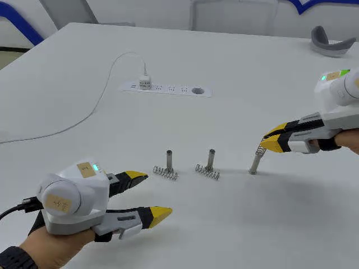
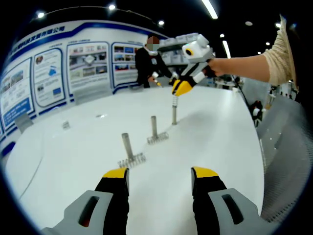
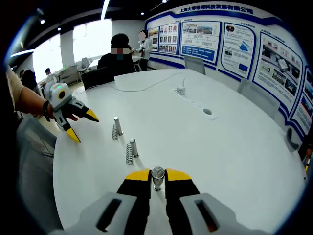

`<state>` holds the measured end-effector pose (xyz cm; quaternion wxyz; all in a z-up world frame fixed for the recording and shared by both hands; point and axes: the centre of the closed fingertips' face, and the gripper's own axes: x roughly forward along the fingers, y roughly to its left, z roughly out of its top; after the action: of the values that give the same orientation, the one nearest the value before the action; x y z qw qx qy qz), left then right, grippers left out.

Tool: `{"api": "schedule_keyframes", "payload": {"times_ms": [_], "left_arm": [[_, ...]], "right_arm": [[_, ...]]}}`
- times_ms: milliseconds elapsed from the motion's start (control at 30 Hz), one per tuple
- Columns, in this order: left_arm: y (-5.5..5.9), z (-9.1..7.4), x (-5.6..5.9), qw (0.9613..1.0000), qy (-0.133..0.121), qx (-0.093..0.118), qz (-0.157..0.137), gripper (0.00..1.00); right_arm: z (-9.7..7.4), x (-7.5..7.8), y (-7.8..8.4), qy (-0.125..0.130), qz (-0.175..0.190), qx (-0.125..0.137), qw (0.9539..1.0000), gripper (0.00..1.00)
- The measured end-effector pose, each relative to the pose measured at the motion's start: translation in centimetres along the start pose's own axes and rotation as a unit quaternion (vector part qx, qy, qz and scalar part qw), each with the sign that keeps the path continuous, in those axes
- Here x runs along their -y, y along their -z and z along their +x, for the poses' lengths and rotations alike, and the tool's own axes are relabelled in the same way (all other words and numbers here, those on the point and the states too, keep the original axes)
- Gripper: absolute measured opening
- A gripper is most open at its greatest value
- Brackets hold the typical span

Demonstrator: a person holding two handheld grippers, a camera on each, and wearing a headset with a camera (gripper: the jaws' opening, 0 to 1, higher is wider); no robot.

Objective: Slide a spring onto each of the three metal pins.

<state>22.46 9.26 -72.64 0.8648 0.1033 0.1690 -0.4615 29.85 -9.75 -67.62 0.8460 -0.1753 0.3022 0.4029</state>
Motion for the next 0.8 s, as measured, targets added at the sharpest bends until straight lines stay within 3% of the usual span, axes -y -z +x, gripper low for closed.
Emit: {"api": "schedule_keyframes", "payload": {"times_ms": [800], "left_arm": [[0.0, 0.0, 0.1, 1.0000, 0.002, 0.000, 0.000, 0.51]], "right_arm": [[2.5, -0.2, 2.5, 0.019, 0.015, -0.016, 0.9996, 0.12]]}}
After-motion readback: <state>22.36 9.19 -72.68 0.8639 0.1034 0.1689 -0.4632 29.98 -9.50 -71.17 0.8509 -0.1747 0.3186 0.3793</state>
